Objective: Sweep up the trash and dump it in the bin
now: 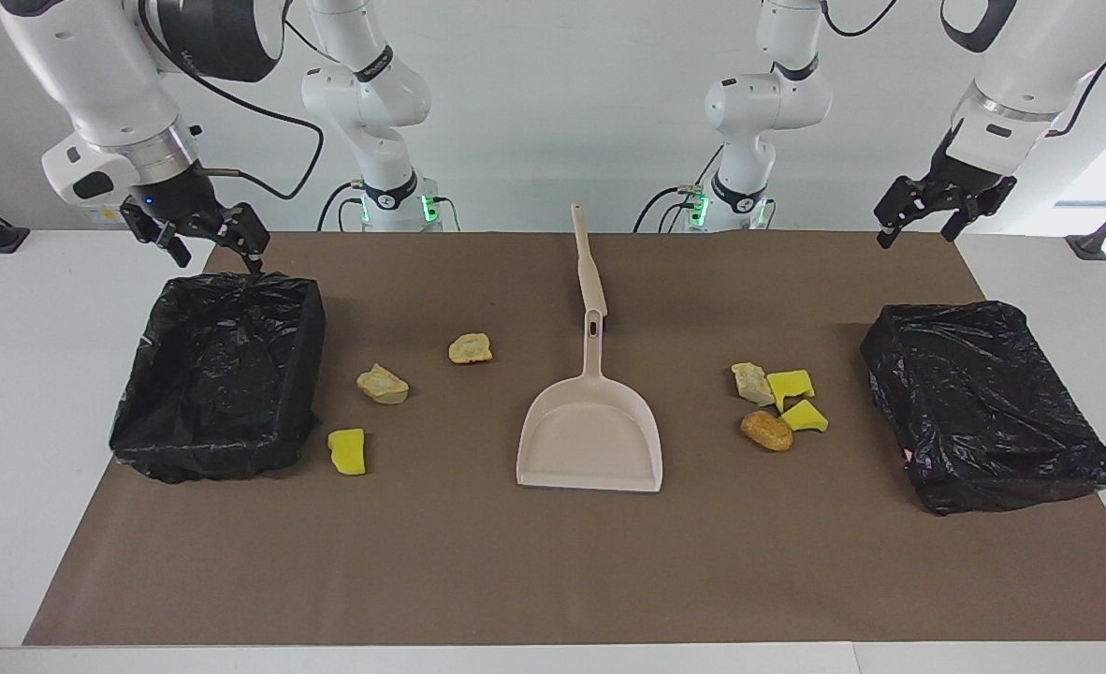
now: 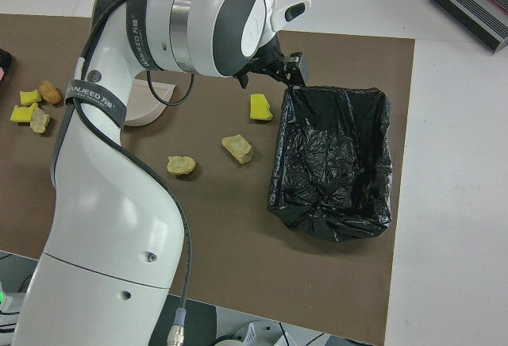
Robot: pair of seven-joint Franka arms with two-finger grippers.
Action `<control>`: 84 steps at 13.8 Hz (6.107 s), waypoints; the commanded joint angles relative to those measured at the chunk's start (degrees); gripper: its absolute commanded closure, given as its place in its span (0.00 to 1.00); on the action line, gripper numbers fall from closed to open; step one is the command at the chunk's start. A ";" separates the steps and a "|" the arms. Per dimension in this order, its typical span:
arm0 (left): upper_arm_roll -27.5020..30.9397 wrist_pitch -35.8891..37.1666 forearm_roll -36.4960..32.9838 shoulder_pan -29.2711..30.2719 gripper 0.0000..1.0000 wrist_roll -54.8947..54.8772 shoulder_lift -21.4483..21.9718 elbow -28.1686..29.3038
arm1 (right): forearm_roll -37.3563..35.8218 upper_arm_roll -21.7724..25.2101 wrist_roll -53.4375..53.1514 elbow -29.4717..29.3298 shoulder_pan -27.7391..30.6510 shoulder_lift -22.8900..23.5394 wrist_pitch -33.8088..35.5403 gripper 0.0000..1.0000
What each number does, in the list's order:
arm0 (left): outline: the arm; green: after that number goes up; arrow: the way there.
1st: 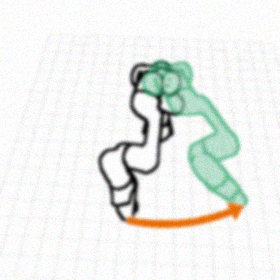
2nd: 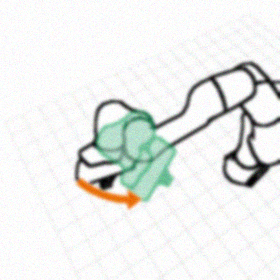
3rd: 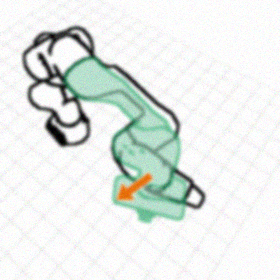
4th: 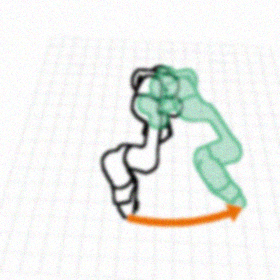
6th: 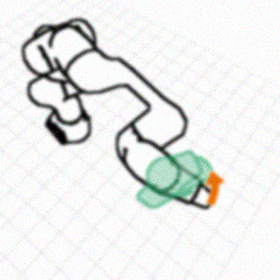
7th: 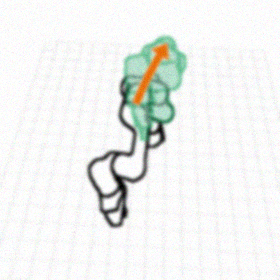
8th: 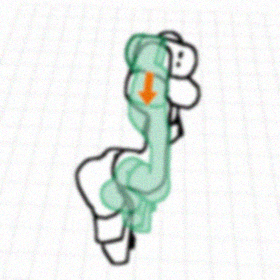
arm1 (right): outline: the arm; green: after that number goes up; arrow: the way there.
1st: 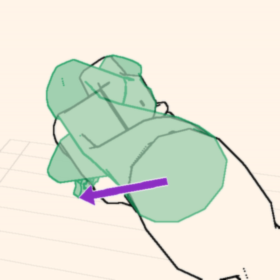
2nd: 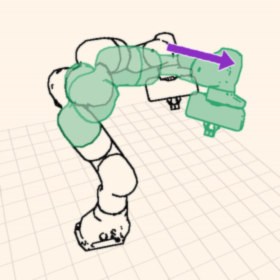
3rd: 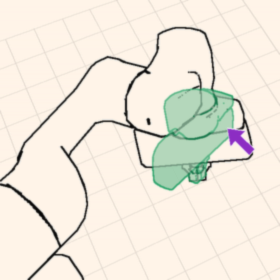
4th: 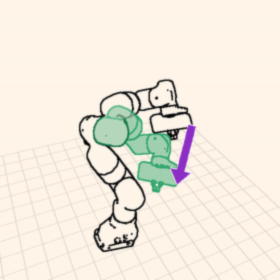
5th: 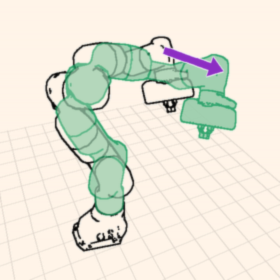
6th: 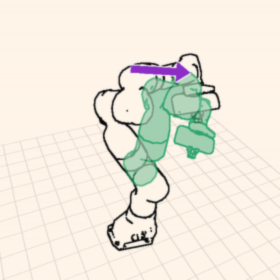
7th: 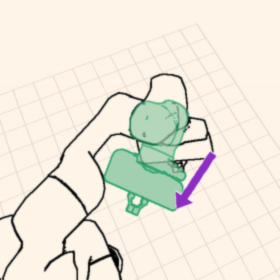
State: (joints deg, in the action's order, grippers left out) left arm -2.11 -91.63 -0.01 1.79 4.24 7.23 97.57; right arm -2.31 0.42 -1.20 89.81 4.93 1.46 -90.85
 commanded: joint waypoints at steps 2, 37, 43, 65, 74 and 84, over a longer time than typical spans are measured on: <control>0.26 0.93 0.27 -0.12 0.00 -0.46 -0.19 -0.89 | 1.17 -0.25 -1.09 -0.07 0.08 -0.58 0.94 0.00; 0.26 0.93 0.27 -0.12 0.00 -0.38 -0.02 -0.89 | 1.52 -0.43 -0.47 0.72 0.17 -1.19 1.02 0.00; 0.26 0.93 0.27 -0.12 0.00 -0.46 -0.02 -0.89 | 1.52 -0.51 -0.47 0.72 0.17 -1.19 1.02 0.00; -5.71 1.11 3.60 -19.42 0.00 12.61 8.41 14.38 | 1.25 -0.60 2.85 0.37 0.25 -0.32 3.30 0.00; -5.80 -20.65 7.56 -44.30 0.00 37.47 12.56 36.52 | 0.03 -6.66 -1.77 -0.16 -5.88 9.34 -2.83 0.00; -5.89 -39.85 7.56 -53.37 0.00 49.19 -0.27 44.37 | -0.06 -6.58 -9.35 2.57 -10.99 12.16 -9.35 0.00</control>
State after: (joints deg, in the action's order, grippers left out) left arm -8.94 -129.21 7.03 -49.74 52.45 8.89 141.22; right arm -2.29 -6.04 -9.63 90.63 -5.83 14.79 -98.91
